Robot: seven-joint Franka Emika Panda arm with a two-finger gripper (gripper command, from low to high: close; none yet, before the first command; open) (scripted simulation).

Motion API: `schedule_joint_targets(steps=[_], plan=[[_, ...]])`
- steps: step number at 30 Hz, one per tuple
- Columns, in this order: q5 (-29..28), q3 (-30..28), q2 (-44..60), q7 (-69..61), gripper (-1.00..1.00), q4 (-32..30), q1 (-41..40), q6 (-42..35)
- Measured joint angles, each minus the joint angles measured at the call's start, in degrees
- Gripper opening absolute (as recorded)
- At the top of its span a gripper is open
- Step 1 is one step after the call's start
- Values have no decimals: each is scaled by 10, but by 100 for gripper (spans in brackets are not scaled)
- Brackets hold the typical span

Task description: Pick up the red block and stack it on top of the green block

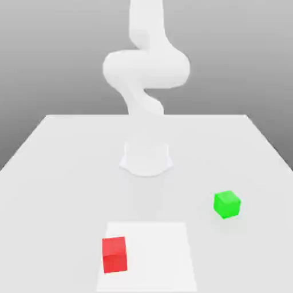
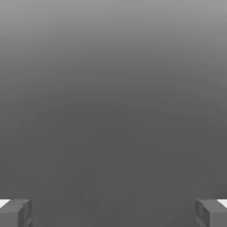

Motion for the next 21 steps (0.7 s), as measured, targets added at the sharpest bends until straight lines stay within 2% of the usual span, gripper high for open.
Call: schedule_joint_targets(steps=[12,21], plan=[[26,-60,253,-107,0,-87,21,119],[30,-76,439,-176,0,-151,4,207]])
